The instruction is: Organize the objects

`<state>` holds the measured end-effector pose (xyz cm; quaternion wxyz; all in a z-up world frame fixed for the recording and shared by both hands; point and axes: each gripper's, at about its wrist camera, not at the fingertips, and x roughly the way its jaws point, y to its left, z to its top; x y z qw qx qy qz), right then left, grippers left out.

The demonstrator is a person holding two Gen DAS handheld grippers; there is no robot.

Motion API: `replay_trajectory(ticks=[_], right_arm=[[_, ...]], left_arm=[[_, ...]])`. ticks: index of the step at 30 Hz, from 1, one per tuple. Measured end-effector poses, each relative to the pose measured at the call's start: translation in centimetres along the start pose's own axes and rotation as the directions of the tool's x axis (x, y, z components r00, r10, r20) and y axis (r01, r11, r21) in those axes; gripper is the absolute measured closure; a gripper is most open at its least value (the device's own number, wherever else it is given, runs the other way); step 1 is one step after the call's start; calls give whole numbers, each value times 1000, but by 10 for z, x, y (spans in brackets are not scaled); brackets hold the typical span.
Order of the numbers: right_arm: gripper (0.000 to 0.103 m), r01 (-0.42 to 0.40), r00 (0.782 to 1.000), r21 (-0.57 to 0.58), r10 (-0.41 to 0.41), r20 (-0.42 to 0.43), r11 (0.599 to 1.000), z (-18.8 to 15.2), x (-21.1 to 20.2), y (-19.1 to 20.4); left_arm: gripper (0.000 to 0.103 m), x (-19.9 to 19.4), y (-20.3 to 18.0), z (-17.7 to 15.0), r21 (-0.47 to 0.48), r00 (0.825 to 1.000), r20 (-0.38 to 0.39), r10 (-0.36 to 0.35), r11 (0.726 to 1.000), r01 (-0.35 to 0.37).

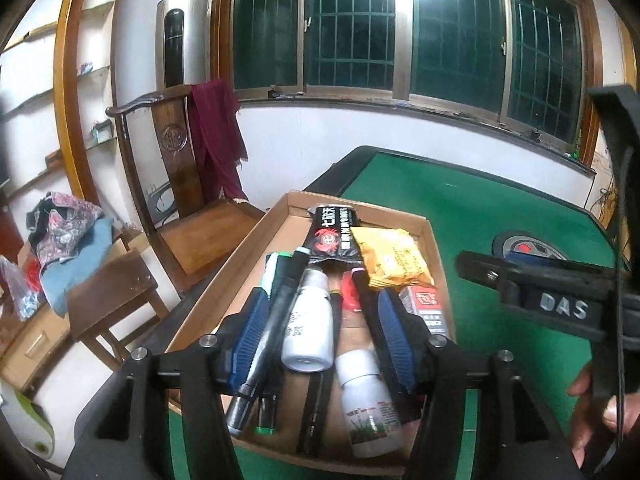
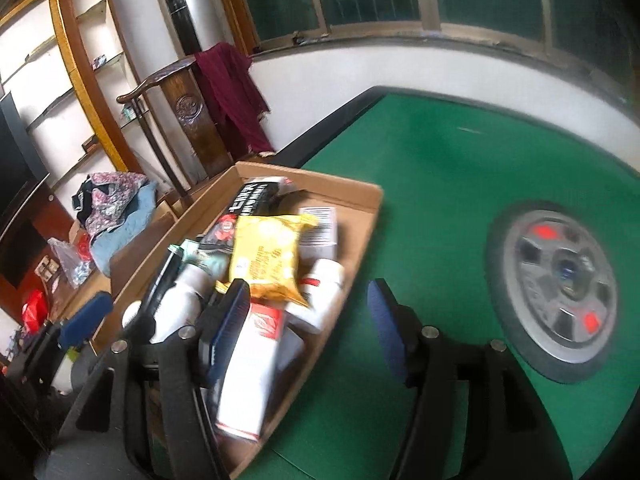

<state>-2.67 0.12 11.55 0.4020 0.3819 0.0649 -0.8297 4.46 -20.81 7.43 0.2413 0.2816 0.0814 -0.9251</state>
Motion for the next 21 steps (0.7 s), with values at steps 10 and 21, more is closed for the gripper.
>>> replay_trajectory(ticks=[10,21], right_arm=[[25,117,990,-6,-116,74,993,-34,-45,-37],[25,152,982,-82,-142,126,985,-59,-57,-26]], left_arm=[[26,-19,-29,-1,79,995,60,75,994,-80],[19,-27,-5,-2,12,969,5,246,969,-246]])
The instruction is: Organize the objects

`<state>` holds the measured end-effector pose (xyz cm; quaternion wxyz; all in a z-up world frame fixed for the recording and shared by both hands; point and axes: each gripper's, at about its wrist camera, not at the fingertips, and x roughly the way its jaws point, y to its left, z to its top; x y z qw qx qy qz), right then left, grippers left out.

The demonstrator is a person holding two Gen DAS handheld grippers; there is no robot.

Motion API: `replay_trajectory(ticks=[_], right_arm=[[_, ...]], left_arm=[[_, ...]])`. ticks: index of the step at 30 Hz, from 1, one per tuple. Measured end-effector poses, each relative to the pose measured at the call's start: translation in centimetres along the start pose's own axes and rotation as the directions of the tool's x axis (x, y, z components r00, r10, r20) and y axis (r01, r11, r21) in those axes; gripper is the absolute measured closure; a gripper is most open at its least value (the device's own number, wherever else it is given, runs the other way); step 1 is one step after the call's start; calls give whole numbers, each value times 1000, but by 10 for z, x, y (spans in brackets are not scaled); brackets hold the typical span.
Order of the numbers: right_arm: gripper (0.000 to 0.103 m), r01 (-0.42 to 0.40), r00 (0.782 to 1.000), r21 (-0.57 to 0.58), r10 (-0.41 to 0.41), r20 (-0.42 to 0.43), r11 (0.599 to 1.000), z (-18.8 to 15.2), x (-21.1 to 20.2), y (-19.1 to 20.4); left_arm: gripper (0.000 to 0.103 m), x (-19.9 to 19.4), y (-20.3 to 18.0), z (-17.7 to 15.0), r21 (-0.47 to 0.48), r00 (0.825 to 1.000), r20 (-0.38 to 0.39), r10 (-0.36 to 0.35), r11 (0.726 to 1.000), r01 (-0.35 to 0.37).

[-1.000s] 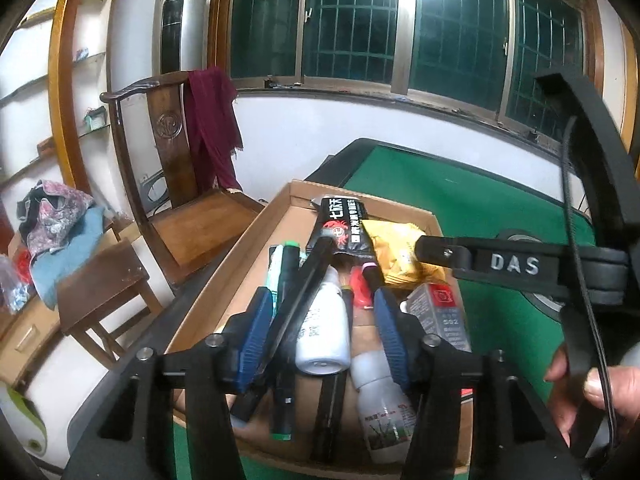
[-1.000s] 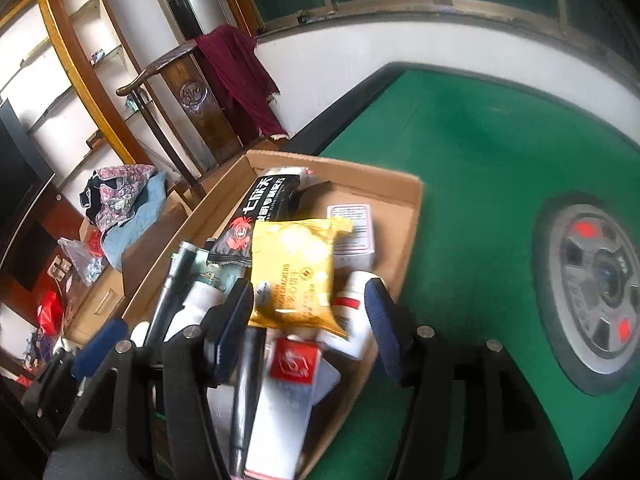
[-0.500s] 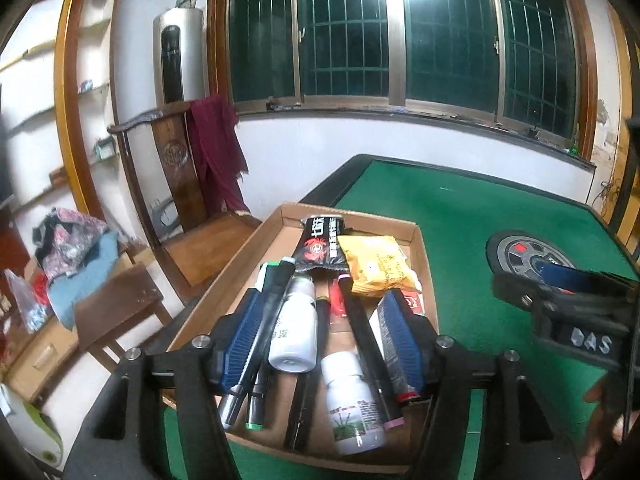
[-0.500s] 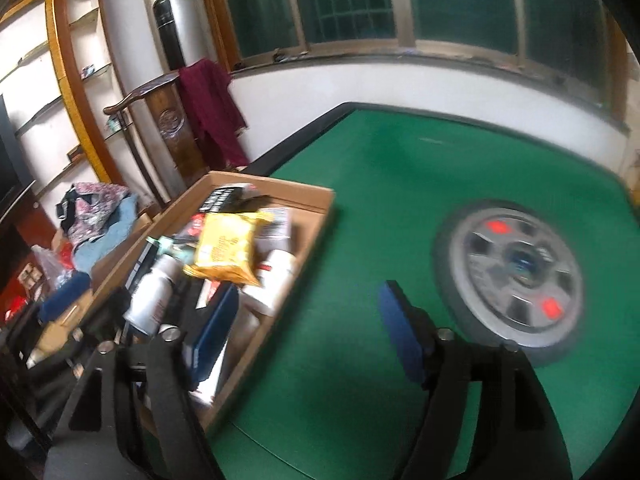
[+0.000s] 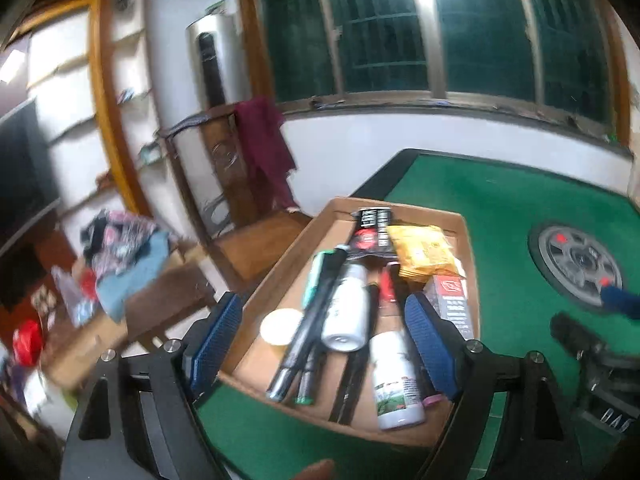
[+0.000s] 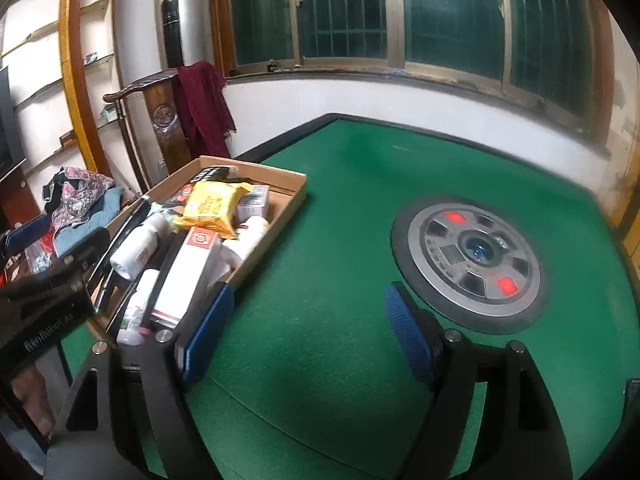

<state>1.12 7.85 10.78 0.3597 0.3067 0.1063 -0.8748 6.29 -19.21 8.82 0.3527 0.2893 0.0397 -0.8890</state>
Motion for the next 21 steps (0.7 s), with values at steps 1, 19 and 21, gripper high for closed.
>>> replay_trajectory(ticks=[1,19,21], right_arm=[[25,-2,1000,-7,2,0,1000,-2,0,1],[25,-56,998,-41,56,8,998,-10,-1,19],[25,-60,998,-33,60,9,998,-10,0,17]], left_arm=[[16,1,3,0,-10,999,-26,29,1000,-30],[16,0,-5,-7,88,999,22,28,996,-29],[16,-1,-3,-7,86,999,31,31,996,-33]])
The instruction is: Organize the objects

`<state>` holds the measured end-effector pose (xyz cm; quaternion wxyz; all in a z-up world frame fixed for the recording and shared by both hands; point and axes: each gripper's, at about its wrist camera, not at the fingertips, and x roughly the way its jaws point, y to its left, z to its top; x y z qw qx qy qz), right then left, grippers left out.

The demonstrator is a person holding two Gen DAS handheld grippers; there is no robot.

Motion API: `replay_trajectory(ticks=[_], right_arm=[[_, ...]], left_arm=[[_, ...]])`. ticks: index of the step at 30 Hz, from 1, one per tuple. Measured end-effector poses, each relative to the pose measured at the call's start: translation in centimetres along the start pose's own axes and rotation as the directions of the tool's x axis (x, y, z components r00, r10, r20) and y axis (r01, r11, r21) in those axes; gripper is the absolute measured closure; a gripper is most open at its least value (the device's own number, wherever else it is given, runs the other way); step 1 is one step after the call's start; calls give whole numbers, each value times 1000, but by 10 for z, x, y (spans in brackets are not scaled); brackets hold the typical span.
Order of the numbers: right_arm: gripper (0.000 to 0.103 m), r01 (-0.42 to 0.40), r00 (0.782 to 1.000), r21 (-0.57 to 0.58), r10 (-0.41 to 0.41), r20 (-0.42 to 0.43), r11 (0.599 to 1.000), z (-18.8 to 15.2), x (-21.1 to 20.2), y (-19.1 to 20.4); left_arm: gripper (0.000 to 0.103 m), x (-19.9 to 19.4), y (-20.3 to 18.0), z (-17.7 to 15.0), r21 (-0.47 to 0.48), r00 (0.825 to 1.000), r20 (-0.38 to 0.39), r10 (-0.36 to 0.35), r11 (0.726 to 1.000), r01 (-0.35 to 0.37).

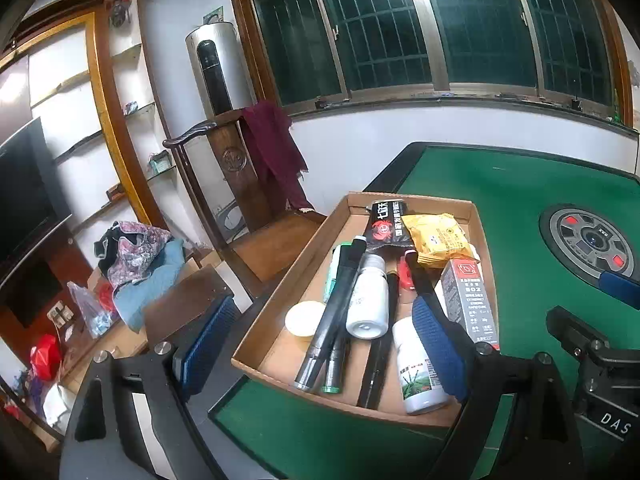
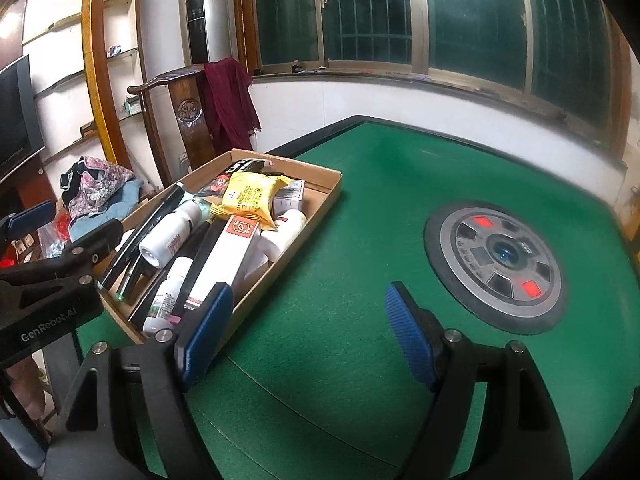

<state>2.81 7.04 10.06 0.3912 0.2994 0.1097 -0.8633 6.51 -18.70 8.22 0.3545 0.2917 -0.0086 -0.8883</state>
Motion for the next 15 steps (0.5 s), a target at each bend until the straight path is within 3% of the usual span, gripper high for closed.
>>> replay_trajectory(ticks=[15], right_arm=[[25,3,1000,-5,-3,10,1000,0,-1,2]], left_arm=[[16,-2,13,-5,-28,1000,21,20,999,-19]])
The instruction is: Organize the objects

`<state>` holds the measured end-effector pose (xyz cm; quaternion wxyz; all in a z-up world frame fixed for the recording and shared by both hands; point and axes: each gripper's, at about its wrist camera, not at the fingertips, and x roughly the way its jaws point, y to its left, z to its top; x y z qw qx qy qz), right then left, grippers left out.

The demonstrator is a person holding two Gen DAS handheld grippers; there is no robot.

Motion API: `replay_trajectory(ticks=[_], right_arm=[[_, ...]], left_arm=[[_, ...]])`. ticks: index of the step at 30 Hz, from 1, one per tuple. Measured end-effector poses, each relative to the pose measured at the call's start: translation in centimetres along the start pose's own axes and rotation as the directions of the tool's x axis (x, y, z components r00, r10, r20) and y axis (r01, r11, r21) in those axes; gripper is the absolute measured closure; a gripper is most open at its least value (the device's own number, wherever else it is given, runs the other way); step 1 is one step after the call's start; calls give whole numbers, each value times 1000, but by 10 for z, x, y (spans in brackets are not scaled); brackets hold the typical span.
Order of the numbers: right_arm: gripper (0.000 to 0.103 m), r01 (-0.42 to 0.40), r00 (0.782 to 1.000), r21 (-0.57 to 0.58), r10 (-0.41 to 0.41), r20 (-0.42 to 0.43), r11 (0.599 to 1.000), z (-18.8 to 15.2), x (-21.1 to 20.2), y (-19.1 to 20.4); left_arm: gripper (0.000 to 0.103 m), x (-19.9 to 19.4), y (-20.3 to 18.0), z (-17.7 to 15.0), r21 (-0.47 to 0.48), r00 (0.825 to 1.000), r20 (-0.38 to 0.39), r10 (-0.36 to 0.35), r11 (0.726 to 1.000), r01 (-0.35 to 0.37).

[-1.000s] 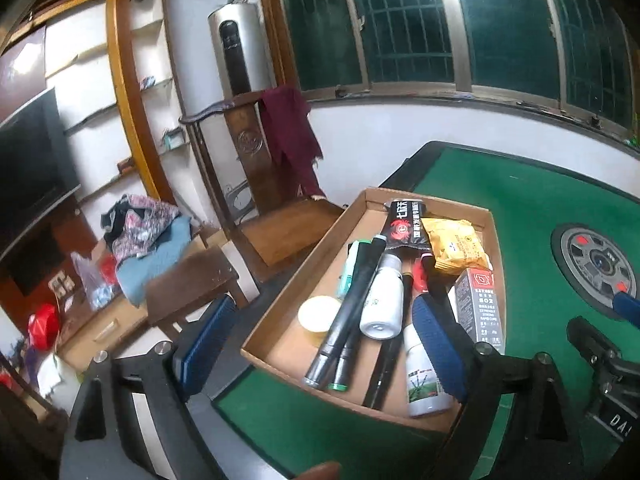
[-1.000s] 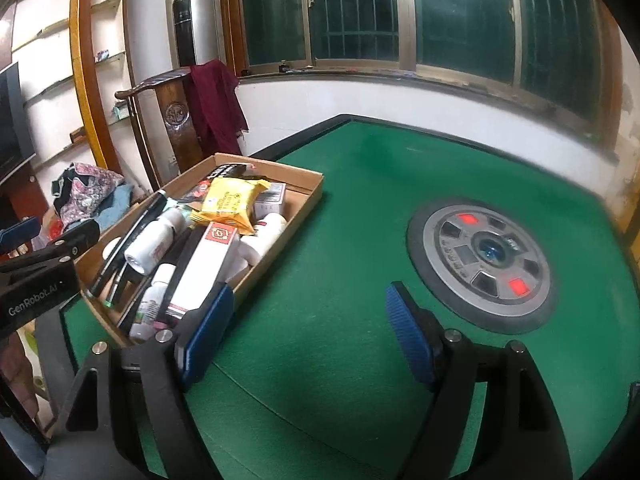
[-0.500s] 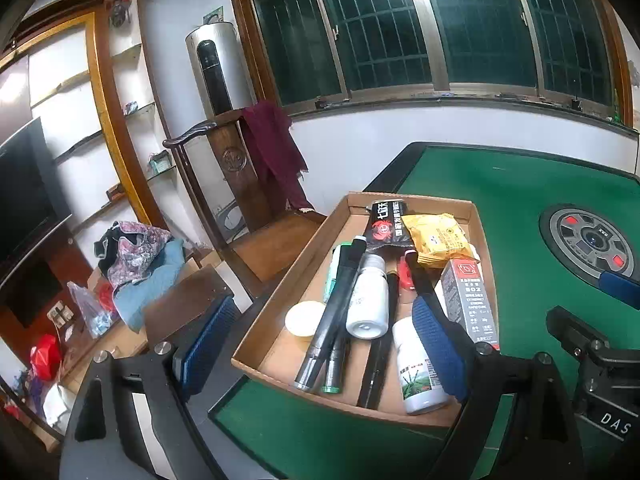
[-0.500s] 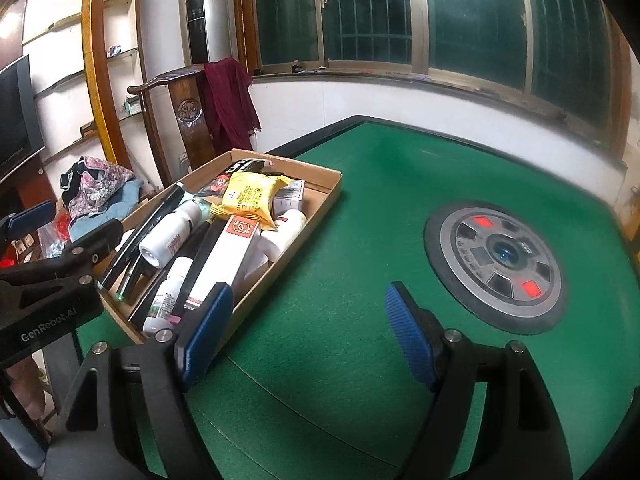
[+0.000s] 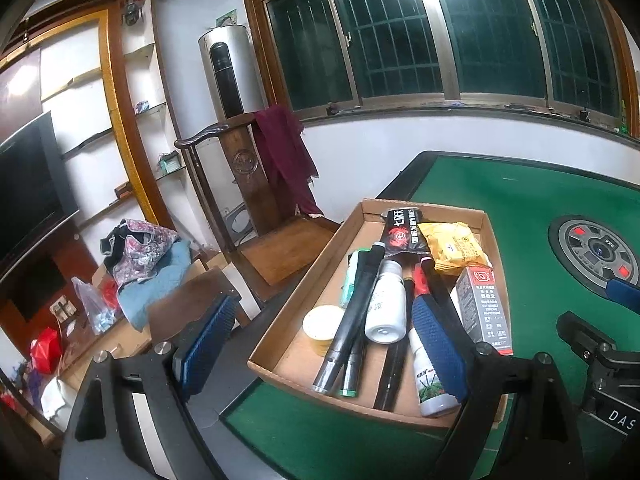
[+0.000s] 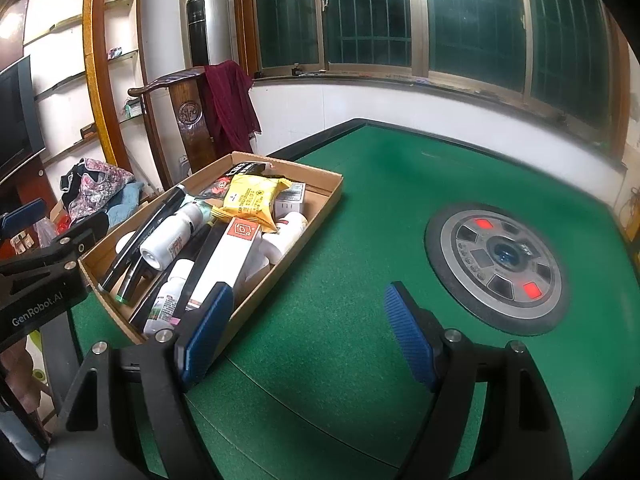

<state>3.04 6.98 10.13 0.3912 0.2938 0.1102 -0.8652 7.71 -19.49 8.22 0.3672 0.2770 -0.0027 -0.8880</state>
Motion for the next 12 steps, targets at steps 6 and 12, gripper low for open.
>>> replay_trajectory(ticks=[6,12], right_arm=[[25,2,1000,0,-2,-2,1000,0,0,0],[25,2,1000,1,-2,4,1000,0,0,-1]], left_arm=[[16,0,1,0,-5,1000,-4,-10,1000,10],[16,-5,8,-1,-32,1000,13,-15,999,16]])
